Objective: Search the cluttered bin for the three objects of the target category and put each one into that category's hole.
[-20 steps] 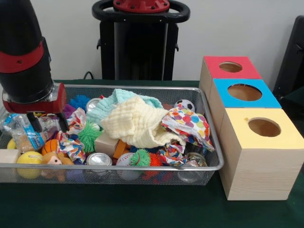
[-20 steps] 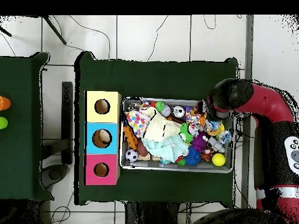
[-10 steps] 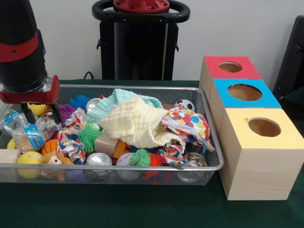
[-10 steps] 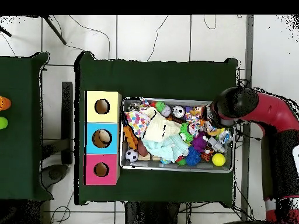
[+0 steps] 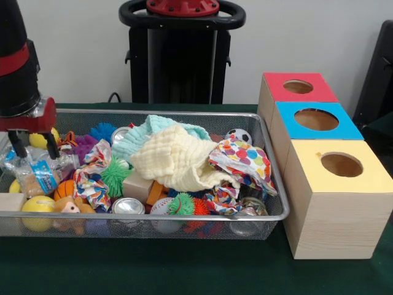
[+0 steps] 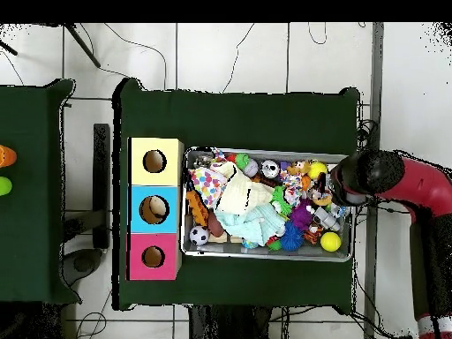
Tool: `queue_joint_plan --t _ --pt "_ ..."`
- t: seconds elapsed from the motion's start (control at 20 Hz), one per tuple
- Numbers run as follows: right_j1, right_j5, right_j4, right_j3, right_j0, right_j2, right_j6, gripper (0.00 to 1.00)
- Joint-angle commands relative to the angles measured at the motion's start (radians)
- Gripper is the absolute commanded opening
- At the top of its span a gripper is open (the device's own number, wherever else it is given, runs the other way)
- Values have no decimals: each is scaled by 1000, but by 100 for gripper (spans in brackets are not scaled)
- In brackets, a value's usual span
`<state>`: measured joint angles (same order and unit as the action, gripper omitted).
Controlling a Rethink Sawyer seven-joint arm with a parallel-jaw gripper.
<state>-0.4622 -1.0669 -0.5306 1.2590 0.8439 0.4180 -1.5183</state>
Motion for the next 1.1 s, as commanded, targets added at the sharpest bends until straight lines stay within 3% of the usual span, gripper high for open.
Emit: queue_joint_plan --t 0.05,0.45,0.9,1.1 --pt "7 113 -76 167 6 65 258 100" --pt "20 123 -92 138 -44 56 190 100" --pt "57 122 -88 106 -31 73 230 100" --pt "47 134 -85 134 -21 72 221 100"
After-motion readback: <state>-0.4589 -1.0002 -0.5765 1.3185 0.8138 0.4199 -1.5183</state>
